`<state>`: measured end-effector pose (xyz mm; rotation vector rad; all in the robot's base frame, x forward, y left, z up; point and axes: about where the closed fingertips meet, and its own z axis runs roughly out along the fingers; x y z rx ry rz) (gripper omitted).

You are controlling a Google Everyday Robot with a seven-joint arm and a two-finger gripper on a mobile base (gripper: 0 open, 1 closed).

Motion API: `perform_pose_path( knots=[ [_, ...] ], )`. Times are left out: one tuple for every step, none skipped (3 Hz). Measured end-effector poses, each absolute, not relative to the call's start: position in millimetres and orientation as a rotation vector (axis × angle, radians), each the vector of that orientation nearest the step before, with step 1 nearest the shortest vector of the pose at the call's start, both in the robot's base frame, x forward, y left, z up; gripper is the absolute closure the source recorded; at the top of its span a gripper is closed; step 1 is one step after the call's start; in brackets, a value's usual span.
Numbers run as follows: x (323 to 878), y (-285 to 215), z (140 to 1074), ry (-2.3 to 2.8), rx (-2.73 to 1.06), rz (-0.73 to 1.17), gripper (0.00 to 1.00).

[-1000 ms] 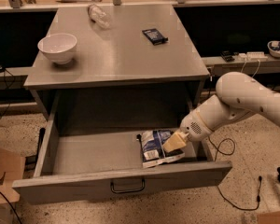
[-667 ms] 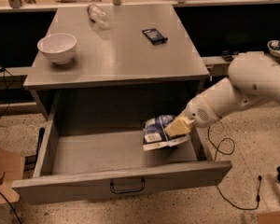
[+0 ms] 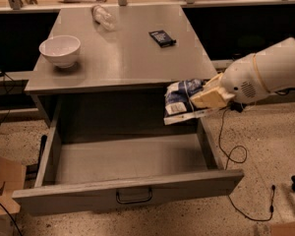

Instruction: Pick blue chip bag from top drawer and place on counter

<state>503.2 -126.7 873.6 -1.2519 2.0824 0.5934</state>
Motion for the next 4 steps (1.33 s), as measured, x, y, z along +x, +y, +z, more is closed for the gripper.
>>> perform_pose_path(
  knots=[
    [532, -135, 932, 1.956, -1.276, 0.457, 1.0],
    [579, -120, 980, 1.829, -1.318, 0.378, 1.0],
    [612, -103, 989, 1.79, -1.35, 0.377, 1.0],
    [639, -81, 972, 1.8, -1.383, 0.432, 1.0]
  ],
)
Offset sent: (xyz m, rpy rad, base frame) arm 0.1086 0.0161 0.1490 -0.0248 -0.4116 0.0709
